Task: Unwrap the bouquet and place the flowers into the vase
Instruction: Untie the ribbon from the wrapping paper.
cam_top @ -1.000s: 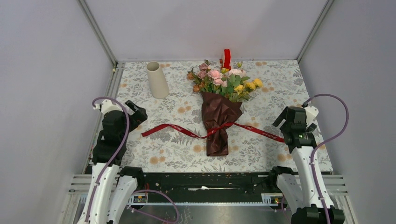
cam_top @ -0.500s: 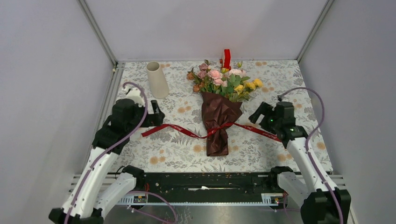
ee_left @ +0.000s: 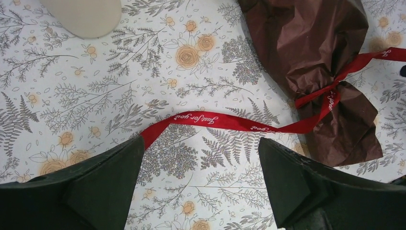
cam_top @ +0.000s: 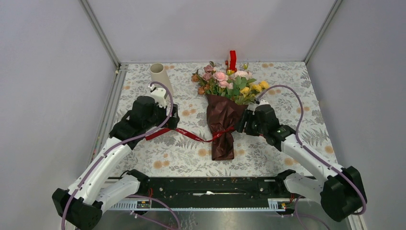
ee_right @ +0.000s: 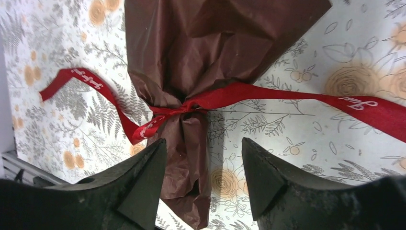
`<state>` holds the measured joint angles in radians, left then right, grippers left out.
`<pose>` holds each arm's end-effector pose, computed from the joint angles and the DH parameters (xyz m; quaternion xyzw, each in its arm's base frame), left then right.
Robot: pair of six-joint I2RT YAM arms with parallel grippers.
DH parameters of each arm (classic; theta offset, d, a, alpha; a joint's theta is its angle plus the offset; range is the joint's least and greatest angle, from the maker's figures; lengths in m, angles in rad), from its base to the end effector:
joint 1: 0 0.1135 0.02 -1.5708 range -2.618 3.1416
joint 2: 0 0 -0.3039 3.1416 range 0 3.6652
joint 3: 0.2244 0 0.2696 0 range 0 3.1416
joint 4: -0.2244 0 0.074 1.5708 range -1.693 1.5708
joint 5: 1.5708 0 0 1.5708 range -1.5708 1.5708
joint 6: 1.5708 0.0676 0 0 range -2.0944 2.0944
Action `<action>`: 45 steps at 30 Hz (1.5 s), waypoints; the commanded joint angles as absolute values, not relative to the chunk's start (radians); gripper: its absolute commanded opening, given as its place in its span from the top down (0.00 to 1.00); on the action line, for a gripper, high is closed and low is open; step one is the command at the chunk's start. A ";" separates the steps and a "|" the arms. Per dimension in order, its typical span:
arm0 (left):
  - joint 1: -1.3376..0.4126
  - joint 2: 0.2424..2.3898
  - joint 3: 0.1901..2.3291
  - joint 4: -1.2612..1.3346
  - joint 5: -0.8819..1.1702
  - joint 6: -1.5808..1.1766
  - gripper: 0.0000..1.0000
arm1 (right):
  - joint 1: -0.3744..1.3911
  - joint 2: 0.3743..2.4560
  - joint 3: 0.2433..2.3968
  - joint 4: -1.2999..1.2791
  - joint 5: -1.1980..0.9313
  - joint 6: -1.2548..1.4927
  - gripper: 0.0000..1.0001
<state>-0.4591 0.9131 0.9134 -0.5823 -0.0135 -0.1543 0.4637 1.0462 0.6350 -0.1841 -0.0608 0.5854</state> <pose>0.1934 -0.0946 0.3362 0.1305 0.8705 -0.1376 0.4541 0.2216 0.1154 0.2471 0.0395 0.8822 0.2578 0.3920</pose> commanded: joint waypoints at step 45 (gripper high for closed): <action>-0.459 0.883 0.878 -0.509 -0.018 -0.144 0.01 | 0.650 1.400 0.714 -0.051 0.046 0.680 0.65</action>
<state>-0.4591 0.9031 0.8764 -0.5552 -0.0189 -0.1535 0.6292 1.4372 0.7036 0.0090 -0.0086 0.6643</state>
